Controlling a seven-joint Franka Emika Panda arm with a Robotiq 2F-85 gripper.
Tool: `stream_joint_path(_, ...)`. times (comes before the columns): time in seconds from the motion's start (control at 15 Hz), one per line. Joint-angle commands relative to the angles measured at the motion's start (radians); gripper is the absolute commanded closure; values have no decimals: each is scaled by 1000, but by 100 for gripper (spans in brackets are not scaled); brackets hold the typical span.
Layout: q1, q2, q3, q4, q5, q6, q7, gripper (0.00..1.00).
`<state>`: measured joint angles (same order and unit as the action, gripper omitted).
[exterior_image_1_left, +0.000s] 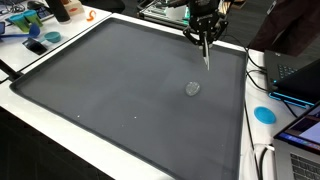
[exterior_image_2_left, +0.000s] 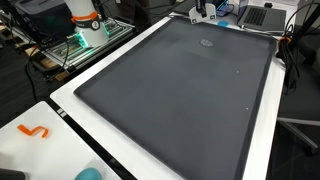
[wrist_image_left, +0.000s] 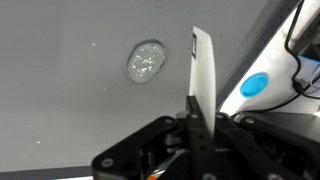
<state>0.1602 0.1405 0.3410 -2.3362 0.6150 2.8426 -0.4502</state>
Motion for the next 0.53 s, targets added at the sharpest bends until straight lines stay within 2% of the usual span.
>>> stream_joint_path(0.0, 35, -34, -55, -7, -222, -59, 237, 99)
stream_joint_path(0.2, 48, -30, -76, 35, -373, -136, 381, 99)
stream_joint_path(0.47, 65, -8, -84, 133, -491, -282, 483, 99)
